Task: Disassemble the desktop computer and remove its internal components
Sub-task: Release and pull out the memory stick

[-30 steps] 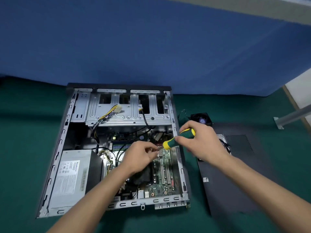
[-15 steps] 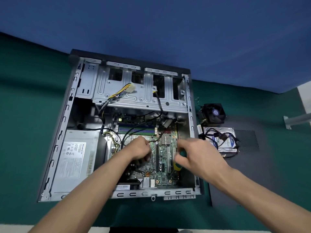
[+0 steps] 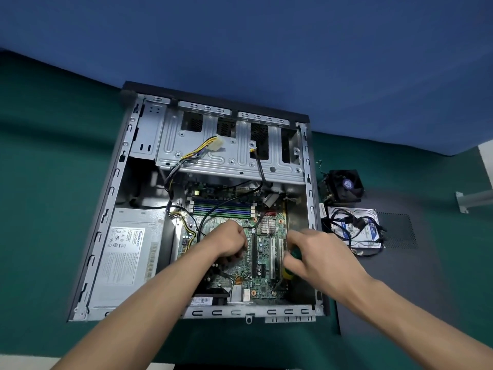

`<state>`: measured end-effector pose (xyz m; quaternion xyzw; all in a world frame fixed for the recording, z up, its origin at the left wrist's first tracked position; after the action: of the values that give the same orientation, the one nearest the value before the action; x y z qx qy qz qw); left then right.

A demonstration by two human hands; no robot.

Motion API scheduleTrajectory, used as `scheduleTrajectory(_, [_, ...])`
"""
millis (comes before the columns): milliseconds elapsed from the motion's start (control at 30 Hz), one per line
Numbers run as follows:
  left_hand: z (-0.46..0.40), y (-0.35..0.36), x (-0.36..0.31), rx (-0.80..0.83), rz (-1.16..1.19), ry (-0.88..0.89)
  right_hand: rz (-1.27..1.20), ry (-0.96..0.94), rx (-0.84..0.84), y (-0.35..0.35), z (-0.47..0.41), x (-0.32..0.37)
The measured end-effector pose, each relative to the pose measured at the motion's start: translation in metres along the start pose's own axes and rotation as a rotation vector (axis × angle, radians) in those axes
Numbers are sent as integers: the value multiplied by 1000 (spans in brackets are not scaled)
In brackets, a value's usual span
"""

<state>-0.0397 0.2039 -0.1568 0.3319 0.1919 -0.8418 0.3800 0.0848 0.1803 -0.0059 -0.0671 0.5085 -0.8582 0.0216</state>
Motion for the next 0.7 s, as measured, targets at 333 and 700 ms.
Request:
scheduleTrajectory(333, [-3,-3,0,-38,1,13,-6,14,-23,2,8,-6])
scheduleTrajectory(700, [-4,-3,0,-51,3,18,-52,39,-28,1,10,-7])
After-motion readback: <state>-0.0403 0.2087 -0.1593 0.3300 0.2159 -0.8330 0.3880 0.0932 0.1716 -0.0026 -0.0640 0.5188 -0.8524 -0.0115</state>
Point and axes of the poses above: each hand's wrist, its own z-axis away from the middle knuckle, its own y-axis out of the palm, x = y × z, the point moved 7 cm from there along -z, towards the middle knuckle, and after that the axes turned 7 degrees about y, right-handed, at the moved point
